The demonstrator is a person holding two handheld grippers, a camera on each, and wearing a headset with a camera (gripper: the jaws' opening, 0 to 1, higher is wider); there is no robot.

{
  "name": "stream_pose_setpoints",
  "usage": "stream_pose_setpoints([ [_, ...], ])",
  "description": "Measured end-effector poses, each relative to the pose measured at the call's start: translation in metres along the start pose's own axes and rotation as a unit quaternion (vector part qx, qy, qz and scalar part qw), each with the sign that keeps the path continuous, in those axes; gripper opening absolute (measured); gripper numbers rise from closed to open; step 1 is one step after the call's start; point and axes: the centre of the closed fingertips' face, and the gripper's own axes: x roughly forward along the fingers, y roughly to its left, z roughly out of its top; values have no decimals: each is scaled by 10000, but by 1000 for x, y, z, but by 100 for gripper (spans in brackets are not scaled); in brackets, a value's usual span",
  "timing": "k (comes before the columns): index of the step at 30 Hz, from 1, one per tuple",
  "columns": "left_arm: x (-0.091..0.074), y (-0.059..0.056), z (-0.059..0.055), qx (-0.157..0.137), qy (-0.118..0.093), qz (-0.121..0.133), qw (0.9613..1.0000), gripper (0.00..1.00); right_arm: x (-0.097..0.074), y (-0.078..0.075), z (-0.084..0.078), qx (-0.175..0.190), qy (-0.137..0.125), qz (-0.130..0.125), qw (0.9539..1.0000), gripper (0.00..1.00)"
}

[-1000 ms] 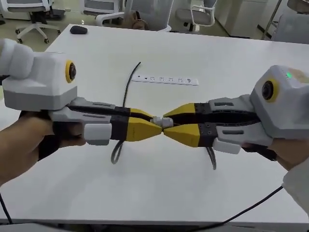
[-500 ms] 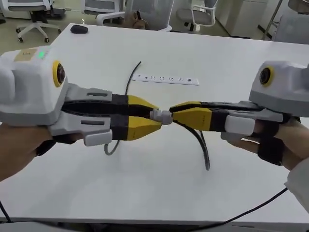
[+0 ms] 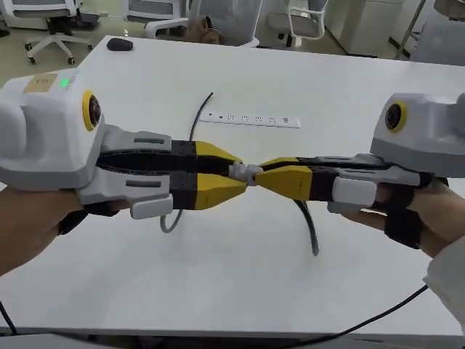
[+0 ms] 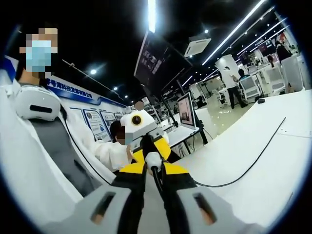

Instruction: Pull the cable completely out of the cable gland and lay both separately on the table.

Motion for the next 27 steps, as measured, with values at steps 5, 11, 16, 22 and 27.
stream_pose_setpoints([
  [5,0,2,0,-281,-3,-32,9996,15,-1,1,1,-409,79,-57,9991,11],
  [11,-2,6,3,-832,-213,-118,9962,15,0,5,3,-1002,69,-100,9949,10],
  [16,-2,7,0,-1236,-135,-157,9921,15,1,5,1,-1744,134,-128,9845,10],
  [22,-3,5,-5,-1710,-105,-236,9849,15,3,10,-5,-2611,241,-98,9650,11],
  [27,-2,3,-7,-1833,-100,-237,9827,15,3,10,-6,-2825,252,-107,9589,11],
])
